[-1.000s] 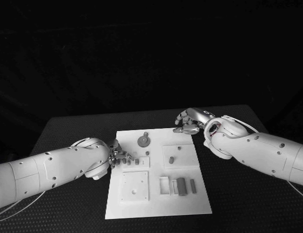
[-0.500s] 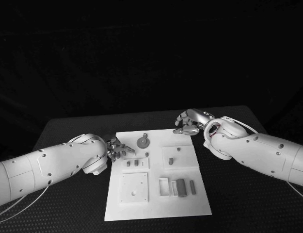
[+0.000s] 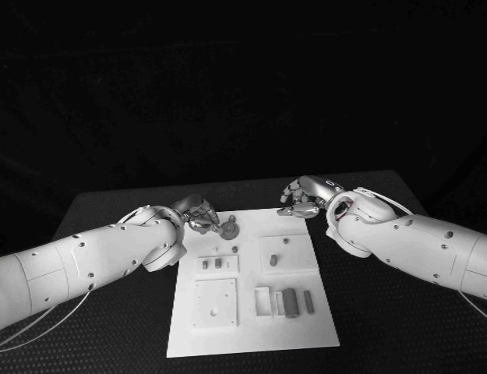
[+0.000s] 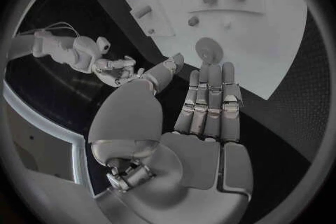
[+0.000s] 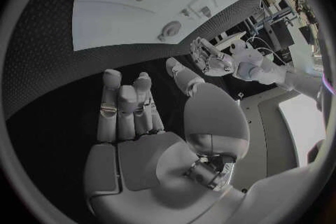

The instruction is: Assemble the parts on the task board

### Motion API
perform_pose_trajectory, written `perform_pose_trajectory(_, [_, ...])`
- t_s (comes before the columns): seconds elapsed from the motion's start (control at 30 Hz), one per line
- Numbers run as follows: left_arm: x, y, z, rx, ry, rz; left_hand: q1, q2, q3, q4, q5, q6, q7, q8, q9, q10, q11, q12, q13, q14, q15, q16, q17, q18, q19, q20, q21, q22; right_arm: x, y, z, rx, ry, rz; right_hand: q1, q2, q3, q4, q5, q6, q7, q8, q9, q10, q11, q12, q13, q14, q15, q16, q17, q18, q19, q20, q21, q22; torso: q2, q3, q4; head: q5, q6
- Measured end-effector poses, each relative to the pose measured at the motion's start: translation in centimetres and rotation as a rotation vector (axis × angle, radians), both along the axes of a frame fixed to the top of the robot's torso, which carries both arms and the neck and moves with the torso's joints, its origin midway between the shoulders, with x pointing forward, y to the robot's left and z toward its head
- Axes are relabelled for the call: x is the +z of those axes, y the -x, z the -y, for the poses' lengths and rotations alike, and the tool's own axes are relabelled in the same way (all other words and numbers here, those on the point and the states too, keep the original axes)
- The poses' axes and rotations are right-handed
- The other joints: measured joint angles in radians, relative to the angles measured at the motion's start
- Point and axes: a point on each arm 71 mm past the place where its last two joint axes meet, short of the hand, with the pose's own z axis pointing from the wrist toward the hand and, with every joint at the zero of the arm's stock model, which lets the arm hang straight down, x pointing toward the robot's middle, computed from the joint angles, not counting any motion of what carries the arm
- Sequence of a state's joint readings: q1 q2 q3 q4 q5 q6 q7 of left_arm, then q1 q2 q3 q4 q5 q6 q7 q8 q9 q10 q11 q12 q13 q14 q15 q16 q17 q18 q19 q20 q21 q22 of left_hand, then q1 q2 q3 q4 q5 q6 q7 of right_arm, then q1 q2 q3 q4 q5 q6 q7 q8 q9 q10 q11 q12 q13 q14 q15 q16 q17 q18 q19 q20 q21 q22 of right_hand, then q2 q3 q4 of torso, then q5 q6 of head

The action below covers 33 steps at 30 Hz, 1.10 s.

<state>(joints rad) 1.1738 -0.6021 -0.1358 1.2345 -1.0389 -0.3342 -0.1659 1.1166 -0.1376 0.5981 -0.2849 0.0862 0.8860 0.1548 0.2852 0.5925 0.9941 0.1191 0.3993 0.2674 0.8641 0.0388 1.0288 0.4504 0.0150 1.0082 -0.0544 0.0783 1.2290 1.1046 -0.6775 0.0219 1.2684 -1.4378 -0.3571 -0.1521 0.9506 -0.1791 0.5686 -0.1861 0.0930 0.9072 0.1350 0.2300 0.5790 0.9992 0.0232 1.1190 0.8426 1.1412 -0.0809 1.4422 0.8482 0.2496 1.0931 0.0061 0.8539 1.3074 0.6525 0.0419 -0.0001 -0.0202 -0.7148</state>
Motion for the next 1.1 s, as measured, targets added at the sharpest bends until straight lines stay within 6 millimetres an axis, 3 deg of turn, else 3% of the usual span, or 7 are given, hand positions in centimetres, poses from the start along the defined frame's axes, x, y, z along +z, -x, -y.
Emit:
perform_pose_trajectory(0.13, [0.2, 0.0, 2.2, -0.118, -0.049, 0.091, 0.012, -0.005, -0.006, -0.003, 0.0, -0.004, 0.004, -0.008, -0.015, 0.011, 0.008, -0.069, -0.028, 0.04, -0.011, 0.019, 0.003, 0.0, 0.043, -0.017, 0.009, 0.002, 0.0, 0.0, -0.1, 0.001, -0.001, 0.0, 0.0, 0.0, 0.0, 0.0, 0.0, 0.0, 0.0, 0.0, 0.0, 0.0, 0.0, 0.0, 0.0, 0.0, 0.0, 0.0, 0.0, 0.0, 0.0, 0.0, 0.0, 0.0, 0.0, -0.0003, 0.0001, -0.002, 0.001])
perform_pose_trajectory(0.27, [-0.1, 0.3, 3.7, -0.214, -0.113, 0.158, 0.031, -0.009, -0.013, -0.004, 0.0, -0.001, 0.001, -0.01, -0.024, 0.038, 0.003, -0.113, -0.043, 0.081, -0.024, 0.041, 0.01, 0.001, 0.086, -0.028, 0.024, 0.016, 0.0, 0.0, -0.2, 0.002, -0.002, 0.0, 0.0, 0.0, 0.0, 0.0, 0.0, -0.001, 0.001, 0.0, 0.0, 0.0, 0.0, 0.0, 0.0, 0.0, 0.0, 0.0, 0.0, 0.0, 0.0, 0.0, 0.0, 0.0, 0.001, -0.0002, -0.0002, -0.002, 0.001])
perform_pose_trajectory(0.43, [-0.4, 0.1, 4.2, -0.283, -0.178, 0.202, 0.037, -0.003, -0.017, -0.001, -0.006, 0.013, -0.005, -0.01, -0.032, 0.055, -0.005, -0.15, -0.054, 0.132, -0.031, 0.07, 0.021, 0.015, 0.14, -0.039, 0.046, 0.032, 0.0, 0.0, -0.3, 0.004, -0.003, 0.0, 0.0, 0.0, 0.0, 0.0, 0.0, -0.002, 0.0, -0.004, 0.0, 0.0, 0.0, 0.0, 0.0, 0.0, 0.0, 0.0, 0.0, 0.0, 0.0, 0.0, 0.0, 0.0, 0.002, -0.0003, -0.0012, -0.003, 0.001])
perform_pose_trajectory(0.7, [-1.2, 0.3, 5.3, -0.38, -0.261, 0.211, 0.041, -0.007, -0.044, 0.001, -0.006, 0.013, -0.005, -0.015, -0.051, 0.079, -0.008, -0.204, -0.064, 0.197, -0.041, 0.151, 0.05, 0.016, 0.221, -0.048, 0.093, 0.078, 0.0, 0.0, -0.4, 0.006, -0.005, -0.001, 0.0, 0.0, 0.0, 0.0, 0.0, -0.002, 0.0, -0.004, 0.0, 0.0, 0.0, 0.0, 0.0, 0.0, 0.0, 0.0, 0.0, 0.0, -0.001, 0.001, 0.0, 0.0, 0.001, 0.001, -0.001, -0.008, -0.003])
perform_pose_trajectory(1.1, [-3.2, 0.8, 5.5, -0.442, -0.344, 0.158, 0.032, -0.016, -0.048, 0.005, -0.01, 0.015, -0.003, -0.015, -0.059, 0.095, -0.012, -0.237, -0.068, 0.223, -0.046, 0.212, 0.065, 0.016, 0.257, -0.053, 0.127, 0.079, 0.0, 0.1, -0.4, 0.008, -0.006, -0.001, 0.0, 0.0, 0.0, 0.0, 0.0, -0.002, 0.0, -0.004, 0.0, -0.001, 0.001, 0.0, -0.001, 0.0, 0.0, 0.0, 0.0, 0.0, -0.001, 0.001, 0.0, 0.0, 0.001, 0.001, -0.0005, -0.013, -0.006])
